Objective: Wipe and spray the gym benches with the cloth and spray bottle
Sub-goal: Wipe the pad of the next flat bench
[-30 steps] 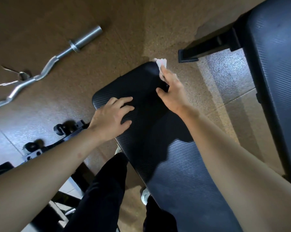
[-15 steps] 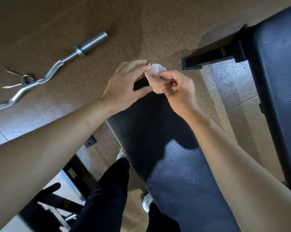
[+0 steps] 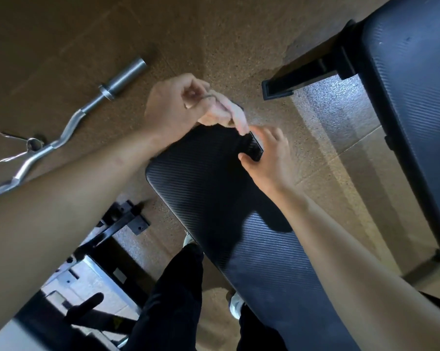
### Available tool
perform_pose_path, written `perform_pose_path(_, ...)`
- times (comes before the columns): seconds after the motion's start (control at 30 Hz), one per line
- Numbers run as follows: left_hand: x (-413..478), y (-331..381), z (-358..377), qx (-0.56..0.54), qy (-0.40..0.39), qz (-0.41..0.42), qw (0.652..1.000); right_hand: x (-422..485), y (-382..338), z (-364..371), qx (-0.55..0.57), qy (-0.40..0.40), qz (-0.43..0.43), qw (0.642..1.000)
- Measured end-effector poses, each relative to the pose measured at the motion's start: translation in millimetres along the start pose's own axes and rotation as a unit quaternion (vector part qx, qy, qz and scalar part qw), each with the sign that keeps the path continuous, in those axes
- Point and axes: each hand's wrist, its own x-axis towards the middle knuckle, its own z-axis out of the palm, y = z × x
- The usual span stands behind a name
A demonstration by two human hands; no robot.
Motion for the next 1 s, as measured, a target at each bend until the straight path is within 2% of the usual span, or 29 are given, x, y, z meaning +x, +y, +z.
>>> perform_pose_path(0.07,13.4,3.7,-10.9,-0.017,0.009,0.008,1.0,-8.6,3.4,4.9,-0.03,-0.023,-0.002,0.999)
perform_pose_path(0.13,23.9,3.8,-17.1,0.01,-0.014,0.03,0.999,-15.4,6.4,10.3,-0.075,-0.081,-0.015,0.994)
perform_pose_path(0.23,25.7,-0.2,-6.5,0.102,-0.116,0.029,0.987,-21.2,11.1,16.4,-0.179,-0.147,-0.038,0.972)
perform_pose_path(0.33,14.0,-18.4,20.2,0.103,-0.176,-0.002,0.979,-17.6,10.5,14.4,-0.183,-0.169,-0.027,0.968)
perform_pose_path(0.5,-3.1,-27.1,39.9,0.056,-0.165,-0.015,0.985,-11.0,5.6,11.6,-0.2,-0.197,-0.021,0.96)
perform_pose_path(0.67,-12.7,-30.3,38.4,0.053,-0.192,-0.003,0.98,-13.8,5.5,12.7,-0.21,-0.2,-0.02,0.957)
perform_pose_path(1.0,-75.3,-57.7,-2.0,0.06,-0.18,-0.113,0.975,-17.1,10.6,21.7,-0.235,-0.186,-0.025,0.954)
